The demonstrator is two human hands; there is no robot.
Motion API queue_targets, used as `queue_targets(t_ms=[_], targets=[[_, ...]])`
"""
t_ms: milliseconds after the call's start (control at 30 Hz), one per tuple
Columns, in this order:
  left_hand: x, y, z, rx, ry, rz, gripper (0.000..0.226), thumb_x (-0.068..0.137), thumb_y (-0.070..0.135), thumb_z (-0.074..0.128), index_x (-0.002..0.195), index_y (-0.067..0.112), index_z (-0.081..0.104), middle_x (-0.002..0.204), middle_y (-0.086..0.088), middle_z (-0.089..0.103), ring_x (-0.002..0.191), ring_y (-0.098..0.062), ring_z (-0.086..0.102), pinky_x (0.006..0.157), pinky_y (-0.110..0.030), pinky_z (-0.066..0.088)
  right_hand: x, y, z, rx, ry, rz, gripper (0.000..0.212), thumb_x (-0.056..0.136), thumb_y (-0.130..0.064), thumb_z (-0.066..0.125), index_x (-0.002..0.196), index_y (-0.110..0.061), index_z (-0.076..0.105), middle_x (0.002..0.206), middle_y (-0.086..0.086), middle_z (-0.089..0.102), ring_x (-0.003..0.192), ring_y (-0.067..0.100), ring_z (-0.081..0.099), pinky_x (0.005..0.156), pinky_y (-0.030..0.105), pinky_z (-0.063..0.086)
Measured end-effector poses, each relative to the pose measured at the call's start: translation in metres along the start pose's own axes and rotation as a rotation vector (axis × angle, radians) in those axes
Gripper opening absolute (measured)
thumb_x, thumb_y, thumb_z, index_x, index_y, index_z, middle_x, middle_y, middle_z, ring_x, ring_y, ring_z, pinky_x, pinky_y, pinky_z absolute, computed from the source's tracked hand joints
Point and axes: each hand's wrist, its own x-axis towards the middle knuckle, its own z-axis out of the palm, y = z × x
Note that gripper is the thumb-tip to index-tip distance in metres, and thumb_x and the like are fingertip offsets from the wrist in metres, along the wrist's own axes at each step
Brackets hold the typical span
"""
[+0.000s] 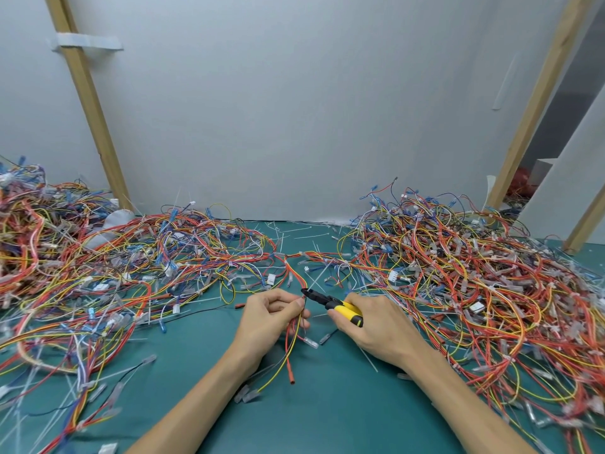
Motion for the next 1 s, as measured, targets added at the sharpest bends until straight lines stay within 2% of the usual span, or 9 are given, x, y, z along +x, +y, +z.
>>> queue_targets(t_ms=[133,300,467,633,733,900,1000], targets=[[-0.0001,0.0003,-0.0001,-0.011,-0.007,0.001,0.013,0.090,0.006,0.065,0.091,-0.008,0.064,0.075,-0.016,0.073,0.059,-0.016,0.068,0.050,-0.019,0.048,-0.0011,-0.0003,0.0007,0.003,0.009,-0.003,0.051,0.085,-0.074,0.032,0.068,-0.026,0.035,0.060,-0.007,0.046,0.061,0.015,0.049,0.055,0.033,0.035],[-0.0003,0.0000,-0.0002,-0.018,-0.015,0.014,0.010,0.090,0.006,0.065,0.088,-0.004,0.065,0.075,-0.015,0.073,0.060,-0.016,0.068,0.049,-0.018,0.047,-0.0038,-0.0022,0.0010,-0.016,0.048,-0.017,0.050,0.084,-0.076,0.029,0.067,-0.029,0.032,0.058,-0.008,0.045,0.056,0.010,0.045,0.048,0.024,0.025],[-0.0002,-0.0002,-0.0010,-0.018,-0.018,0.028,0.009,0.091,0.005,0.064,0.087,-0.002,0.065,0.075,-0.015,0.073,0.060,-0.016,0.068,0.049,-0.017,0.046,-0.0047,-0.0048,0.0012,-0.040,0.065,-0.018,0.047,0.088,-0.072,0.034,0.071,-0.028,0.035,0.059,-0.008,0.045,0.055,0.007,0.043,0.047,0.022,0.022],[0.0001,0.0003,-0.0015,-0.023,-0.016,0.028,0.010,0.091,0.007,0.064,0.090,-0.003,0.066,0.077,-0.014,0.074,0.062,-0.016,0.069,0.051,-0.017,0.046,-0.0051,-0.0075,0.0013,-0.085,0.098,-0.009,0.044,0.090,-0.069,0.038,0.077,-0.027,0.041,0.060,-0.009,0.044,0.059,0.012,0.044,0.048,0.019,0.020],[-0.0001,0.0005,-0.0018,-0.028,-0.018,0.027,0.011,0.091,0.007,0.064,0.090,-0.003,0.066,0.078,-0.014,0.074,0.063,-0.017,0.069,0.051,-0.017,0.047,-0.0052,-0.0083,0.0014,-0.086,0.101,-0.009,0.044,0.090,-0.069,0.038,0.079,-0.027,0.043,0.062,-0.009,0.046,0.060,0.013,0.046,0.049,0.023,0.024],[-0.0002,0.0008,-0.0021,-0.035,-0.019,0.025,0.013,0.091,0.008,0.064,0.092,-0.006,0.065,0.079,-0.014,0.074,0.063,-0.017,0.069,0.051,-0.017,0.047,-0.0060,-0.0089,0.0009,-0.085,0.100,-0.011,0.045,0.089,-0.070,0.035,0.078,-0.027,0.043,0.061,-0.009,0.044,0.059,0.011,0.044,0.049,0.019,0.023],[-0.0001,0.0003,-0.0014,-0.035,-0.011,0.030,0.012,0.091,0.006,0.064,0.092,-0.006,0.065,0.078,-0.015,0.074,0.062,-0.017,0.069,0.051,-0.017,0.047,-0.0057,-0.0094,0.0006,-0.077,0.101,-0.011,0.044,0.090,-0.069,0.037,0.077,-0.027,0.042,0.061,-0.009,0.045,0.058,0.012,0.044,0.048,0.021,0.024]])
